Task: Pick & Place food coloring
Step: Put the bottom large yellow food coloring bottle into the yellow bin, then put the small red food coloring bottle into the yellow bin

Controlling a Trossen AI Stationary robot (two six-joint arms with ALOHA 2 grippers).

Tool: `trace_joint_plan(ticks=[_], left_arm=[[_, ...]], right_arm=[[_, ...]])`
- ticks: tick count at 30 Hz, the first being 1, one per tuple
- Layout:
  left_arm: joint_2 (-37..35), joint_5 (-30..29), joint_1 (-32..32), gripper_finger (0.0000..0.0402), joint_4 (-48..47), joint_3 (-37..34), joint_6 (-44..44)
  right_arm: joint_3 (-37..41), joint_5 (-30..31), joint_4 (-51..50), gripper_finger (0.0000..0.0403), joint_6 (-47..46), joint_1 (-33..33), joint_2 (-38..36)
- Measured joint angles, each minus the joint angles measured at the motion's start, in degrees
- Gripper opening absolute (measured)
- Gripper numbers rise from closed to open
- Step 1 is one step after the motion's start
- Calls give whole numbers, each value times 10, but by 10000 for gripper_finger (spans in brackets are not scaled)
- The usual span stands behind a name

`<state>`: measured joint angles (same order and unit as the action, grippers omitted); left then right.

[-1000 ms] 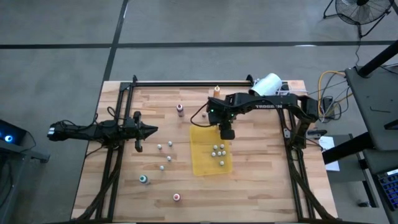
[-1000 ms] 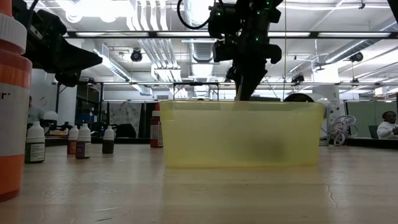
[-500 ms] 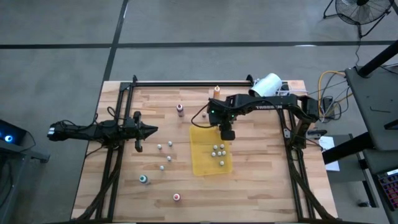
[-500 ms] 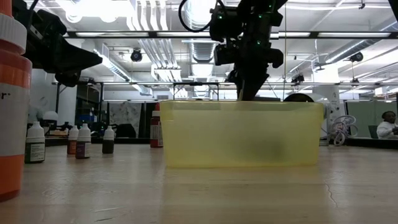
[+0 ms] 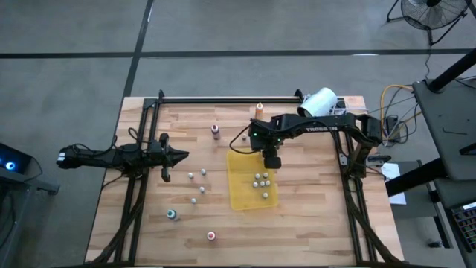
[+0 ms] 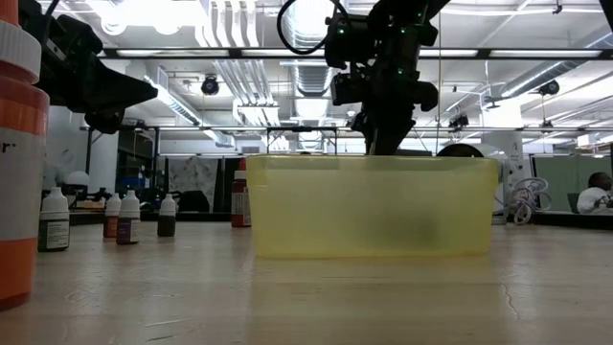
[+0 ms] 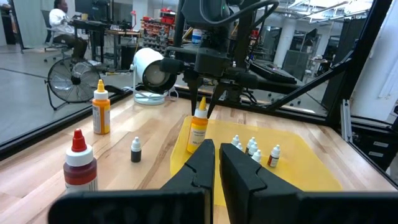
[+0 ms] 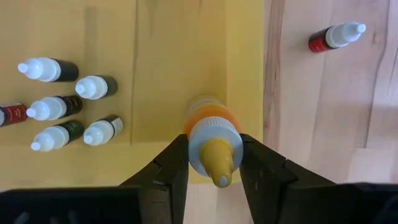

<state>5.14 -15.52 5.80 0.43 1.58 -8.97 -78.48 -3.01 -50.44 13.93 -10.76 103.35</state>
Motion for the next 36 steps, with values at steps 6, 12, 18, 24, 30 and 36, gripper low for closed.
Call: trace_joint_plan(ticks=[6,12,18,24,30,36], left_arm=[[0,0,0,0,0,0,0],[0,0,0,0,0,0,0],[0,0,0,0,0,0,0],[0,0,0,0,0,0,0],[0,0,0,0,0,0,0],[0,0,0,0,0,0,0]], right_arm=[[0,0,-1,109,0,0,0],[0,0,-1,125,-1,0,0],[2,1,-4,166,-3,0,2],[2,0,-3,192,-4,0,-2],[2,1,-6,198,-4,0,-29],[2,0,-8,199,-17,0,-60]])
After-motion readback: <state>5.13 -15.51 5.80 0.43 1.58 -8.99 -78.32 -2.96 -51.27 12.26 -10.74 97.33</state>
